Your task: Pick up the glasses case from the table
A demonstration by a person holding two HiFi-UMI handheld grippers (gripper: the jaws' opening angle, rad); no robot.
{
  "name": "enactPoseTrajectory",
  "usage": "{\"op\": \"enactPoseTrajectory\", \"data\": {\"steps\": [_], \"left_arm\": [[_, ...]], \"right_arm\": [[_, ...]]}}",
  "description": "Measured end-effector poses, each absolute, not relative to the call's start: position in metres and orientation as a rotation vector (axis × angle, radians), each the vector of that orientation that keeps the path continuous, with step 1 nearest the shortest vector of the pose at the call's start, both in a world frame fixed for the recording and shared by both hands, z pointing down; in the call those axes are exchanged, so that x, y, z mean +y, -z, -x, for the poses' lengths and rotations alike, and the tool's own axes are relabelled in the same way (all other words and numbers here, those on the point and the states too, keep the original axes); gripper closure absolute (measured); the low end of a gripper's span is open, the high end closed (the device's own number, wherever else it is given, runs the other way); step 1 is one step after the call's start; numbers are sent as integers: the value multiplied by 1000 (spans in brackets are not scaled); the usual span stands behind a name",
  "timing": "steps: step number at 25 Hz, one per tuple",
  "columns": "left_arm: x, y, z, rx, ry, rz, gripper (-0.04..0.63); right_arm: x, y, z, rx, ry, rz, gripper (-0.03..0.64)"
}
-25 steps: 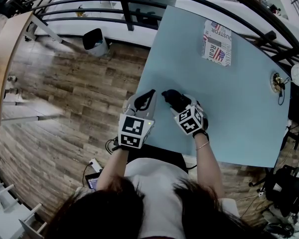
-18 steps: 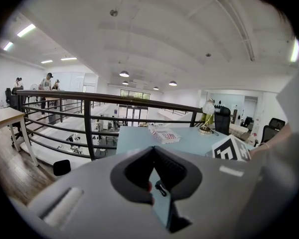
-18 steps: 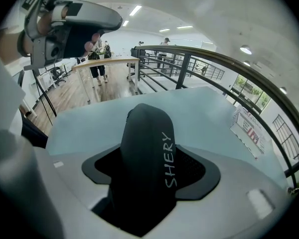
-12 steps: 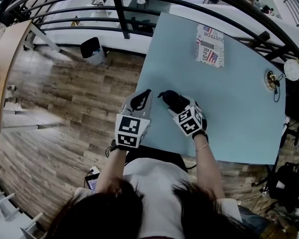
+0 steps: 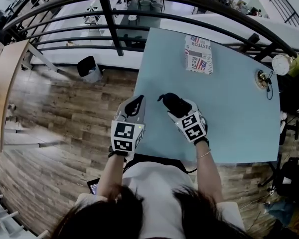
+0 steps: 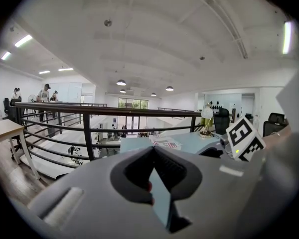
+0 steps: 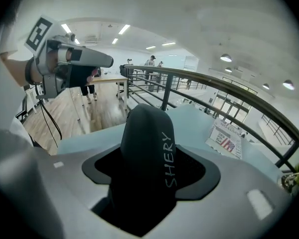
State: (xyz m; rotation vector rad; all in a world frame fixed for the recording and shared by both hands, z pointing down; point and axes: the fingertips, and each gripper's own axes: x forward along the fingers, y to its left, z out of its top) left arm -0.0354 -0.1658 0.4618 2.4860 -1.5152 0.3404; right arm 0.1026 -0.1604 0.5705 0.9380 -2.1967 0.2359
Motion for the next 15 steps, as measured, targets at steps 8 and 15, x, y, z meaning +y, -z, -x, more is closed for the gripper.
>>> {"op": "enactPoseTrajectory", "data": {"steps": [8, 15], "left_arm": [[-171, -443, 23, -1494, -320, -2554, 538], [-170, -434, 8, -1450, -306, -2597, 538]], "right_arm": [[-169, -517, -123, -2281, -220, -1107, 295], [-166, -476, -150, -2338, -188, -1259, 295]]}}
